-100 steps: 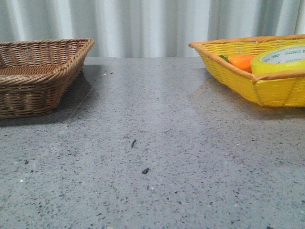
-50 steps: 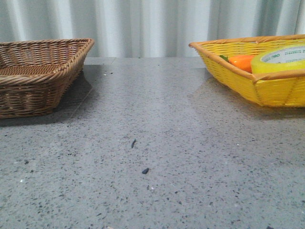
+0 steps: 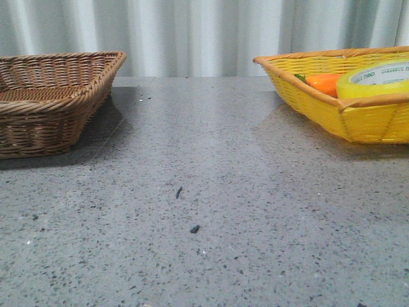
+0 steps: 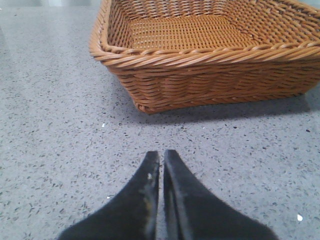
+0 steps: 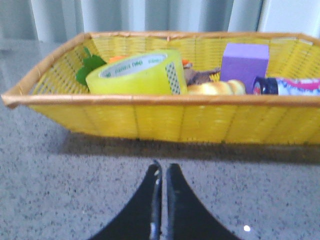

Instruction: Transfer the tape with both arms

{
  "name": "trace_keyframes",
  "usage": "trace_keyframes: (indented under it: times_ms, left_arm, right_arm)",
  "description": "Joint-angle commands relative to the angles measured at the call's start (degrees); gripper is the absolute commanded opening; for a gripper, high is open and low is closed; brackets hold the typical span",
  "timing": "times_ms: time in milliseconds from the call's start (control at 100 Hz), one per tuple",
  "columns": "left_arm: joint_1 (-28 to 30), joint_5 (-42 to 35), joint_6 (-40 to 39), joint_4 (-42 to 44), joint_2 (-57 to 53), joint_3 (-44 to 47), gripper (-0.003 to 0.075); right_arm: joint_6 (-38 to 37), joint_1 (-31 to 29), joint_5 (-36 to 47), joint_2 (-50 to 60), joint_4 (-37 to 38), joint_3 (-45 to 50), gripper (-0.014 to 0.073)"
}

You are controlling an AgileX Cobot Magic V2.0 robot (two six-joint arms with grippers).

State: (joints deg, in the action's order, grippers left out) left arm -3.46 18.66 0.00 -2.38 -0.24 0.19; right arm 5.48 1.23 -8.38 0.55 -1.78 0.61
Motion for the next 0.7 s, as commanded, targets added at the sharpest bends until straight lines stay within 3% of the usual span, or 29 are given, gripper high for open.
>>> trace_keyframes:
  times_ms: [0, 290, 690]
  left_arm:
    - [0.2, -3.88, -0.41, -0.16, -1.68, 0.55, -0.002]
    - [0.2, -6.13, -0.41, -3.46, -1.68, 0.55, -0.002]
    - [0.2, -9.4, -0.41, -19.13, -1.68, 0.55, -0.002]
  right_arm:
    - [0.51, 0.11, 5.93, 1.07, -0.14, 1.27, -0.0062]
    - [0.51, 0.11, 6.29, 1.07, -2.63, 1.27, -0.0062]
    - [0.51, 0.11, 6.29, 1.07, -2.71, 1.27, -0.0062]
